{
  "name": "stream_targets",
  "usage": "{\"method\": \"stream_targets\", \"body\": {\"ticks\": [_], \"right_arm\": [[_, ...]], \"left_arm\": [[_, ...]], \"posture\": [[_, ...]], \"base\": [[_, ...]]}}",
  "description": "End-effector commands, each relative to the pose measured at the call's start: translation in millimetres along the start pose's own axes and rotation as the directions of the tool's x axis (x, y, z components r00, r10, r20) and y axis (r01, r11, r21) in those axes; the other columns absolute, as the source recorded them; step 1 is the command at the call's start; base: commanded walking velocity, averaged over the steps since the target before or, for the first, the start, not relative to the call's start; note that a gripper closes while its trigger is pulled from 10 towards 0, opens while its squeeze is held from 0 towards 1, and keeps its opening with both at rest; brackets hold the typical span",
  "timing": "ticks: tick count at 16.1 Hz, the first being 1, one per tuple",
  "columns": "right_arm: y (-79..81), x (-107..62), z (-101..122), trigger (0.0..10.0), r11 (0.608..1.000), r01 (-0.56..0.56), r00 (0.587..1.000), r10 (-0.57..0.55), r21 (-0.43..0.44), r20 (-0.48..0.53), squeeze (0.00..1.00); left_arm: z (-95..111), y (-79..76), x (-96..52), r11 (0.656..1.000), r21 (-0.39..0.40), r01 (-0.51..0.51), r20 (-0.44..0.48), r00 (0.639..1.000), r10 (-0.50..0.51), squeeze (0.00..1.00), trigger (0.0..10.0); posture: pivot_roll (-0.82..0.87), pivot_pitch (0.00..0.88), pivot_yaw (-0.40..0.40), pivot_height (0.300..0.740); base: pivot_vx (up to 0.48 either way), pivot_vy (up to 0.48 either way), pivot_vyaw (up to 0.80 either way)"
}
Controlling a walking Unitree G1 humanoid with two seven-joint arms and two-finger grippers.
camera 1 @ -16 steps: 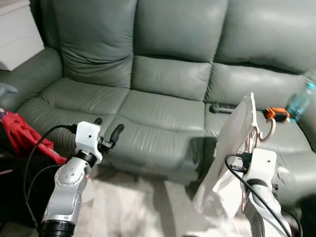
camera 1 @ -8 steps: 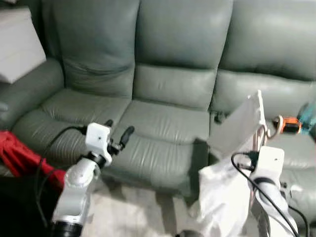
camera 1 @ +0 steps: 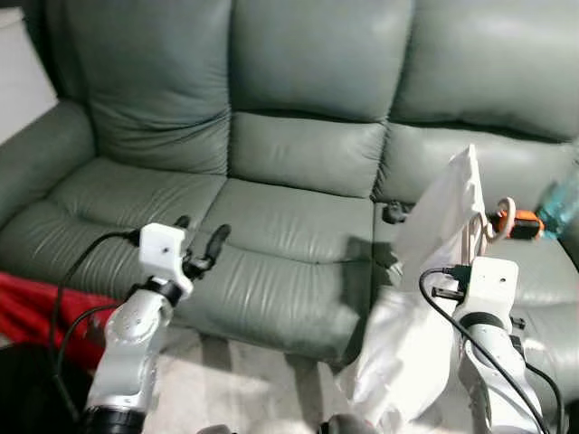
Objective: Hang hanger
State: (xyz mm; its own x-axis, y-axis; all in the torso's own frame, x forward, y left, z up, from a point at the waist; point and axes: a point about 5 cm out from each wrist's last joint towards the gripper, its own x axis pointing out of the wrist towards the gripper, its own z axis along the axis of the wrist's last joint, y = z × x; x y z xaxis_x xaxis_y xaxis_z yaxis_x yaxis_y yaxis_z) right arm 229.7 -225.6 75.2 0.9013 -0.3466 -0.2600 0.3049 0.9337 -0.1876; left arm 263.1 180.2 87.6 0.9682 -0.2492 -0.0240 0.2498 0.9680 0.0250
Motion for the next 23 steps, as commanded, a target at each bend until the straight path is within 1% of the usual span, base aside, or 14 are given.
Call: {"method": "stream_targets", "body": {"ticks": [1, 8, 12, 13, 14, 15, 16, 18, 19, 20, 21, 23], "right_arm": [[3.5, 2.1, 27.1, 10.0, 1.0, -0.01, 0.99, 0.008, 0.013, 0.14, 0.0], [2.6, 2.6, 26.1, 10.0, 1.0, 0.001, 0.989, -0.002, 0.005, 0.147, 0.0], [5.8, -0.6, 28.2, 10.0, 1.0, -0.006, 0.986, 0.007, -0.004, 0.166, 0.0], [6.1, -5.1, 28.0, 10.0, 1.0, -0.01, 0.986, 0.01, -0.001, 0.166, 0.0], [7.9, -14.1, 28.8, 10.0, 0.999, -0.036, 0.983, 0.038, -0.016, 0.181, 0.0], [10.2, -27.2, 29.0, 10.0, 0.996, -0.077, 0.976, 0.084, -0.043, 0.2, 0.0], [10.5, -34.8, 27.8, 10.0, 0.994, -0.096, 0.973, 0.107, -0.058, 0.205, 0.0], [8.0, -55.8, 18.5, 10.0, 0.984, -0.146, 0.967, 0.164, -0.102, 0.196, 0.0], [5.2, -61.0, 15.7, 10.0, 0.983, -0.149, 0.968, 0.167, -0.106, 0.19, 0.0], [2.2, -62.4, 16.8, 10.0, 0.983, -0.15, 0.966, 0.169, -0.108, 0.194, 0.0], [2.9, -61.4, 20.0, 10.0, 0.98, -0.157, 0.96, 0.181, -0.125, 0.212, 0.0], [5.4, -53.7, 27.1, 10.0, 0.981, -0.146, 0.954, 0.173, -0.126, 0.244, 0.0]], "left_arm": [[3.2, 5.5, -2.5, 1.0, 0.003, -0.029, 0.012, 1.0, 0.029, 0.0, 10.0], [3.4, 7.2, -3.4, 0.999, 0.012, -0.043, 0.017, 0.999, 0.043, 0.0, 10.0], [2.5, 9.3, -3.9, 0.998, 0.028, -0.056, 0.012, 0.998, 0.056, 0.0, 10.0], [1.8, 11.0, -5.1, 0.998, 0.032, -0.061, 0.01, 0.998, 0.061, 0.0, 10.0], [1.3, 13.6, -7.0, 0.997, 0.038, -0.067, 0.007, 0.998, 0.067, 0.0, 10.0], [1.2, 16.2, -8.6, 0.996, 0.046, -0.073, 0.003, 0.997, 0.073, 0.0, 10.0], [1.0, 17.4, -9.3, 0.996, 0.05, -0.075, 0.002, 0.997, 0.075, 0.0, 10.0], [1.8, 19.9, -8.9, 0.994, 0.061, -0.087, 0.004, 0.996, 0.087, 0.0, 10.0], [1.9, 20.9, -8.8, 0.994, 0.059, -0.096, 0.004, 0.995, 0.096, 0.0, 10.0], [2.7, 20.6, -9.6, 0.994, 0.051, -0.098, 0.008, 0.995, 0.098, 0.0, 10.0], [2.6, 19.2, -10.8, 0.994, 0.046, -0.095, 0.01, 0.995, 0.095, 0.0, 10.0], [3.1, 16.8, -11.8, 0.995, 0.033, -0.094, 0.023, 0.995, 0.093, 0.0, 10.0]], "posture": [[-0.07, 0.0, -0.005, 0.74], [-0.07, 0.0, -0.002, 0.74], [-0.07, 0.0, -0.001, 0.74], [-0.06, 0.0, -0.002, 0.74], [-0.06, 0.0, -0.001, 0.74], [-0.07, 0.001, 0.0, 0.74], [-0.07, 0.002, 0.003, 0.74], [-0.08, 0.006, 0.008, 0.74], [-0.08, 0.006, 0.011, 0.74], [-0.09, 0.002, 0.015, 0.74], [-0.09, 0.0, 0.016, 0.74], [-0.08, 0.0, 0.014, 0.74]], "base": [[0.0, 0.0, 0.0], [0.0, 0.0, 0.0], [0.0, 0.0, 0.0], [0.0, 0.0, 0.0], [0.0, 0.0, 0.0], [0.0, 0.0, 0.0], [0.0, 0.0, 0.0], [0.0, 0.0, 0.0], [0.0, 0.0, 0.0], [0.0, 0.0, 0.0], [0.0, 0.0, 0.0], [0.0, 0.0, 0.0]]}}
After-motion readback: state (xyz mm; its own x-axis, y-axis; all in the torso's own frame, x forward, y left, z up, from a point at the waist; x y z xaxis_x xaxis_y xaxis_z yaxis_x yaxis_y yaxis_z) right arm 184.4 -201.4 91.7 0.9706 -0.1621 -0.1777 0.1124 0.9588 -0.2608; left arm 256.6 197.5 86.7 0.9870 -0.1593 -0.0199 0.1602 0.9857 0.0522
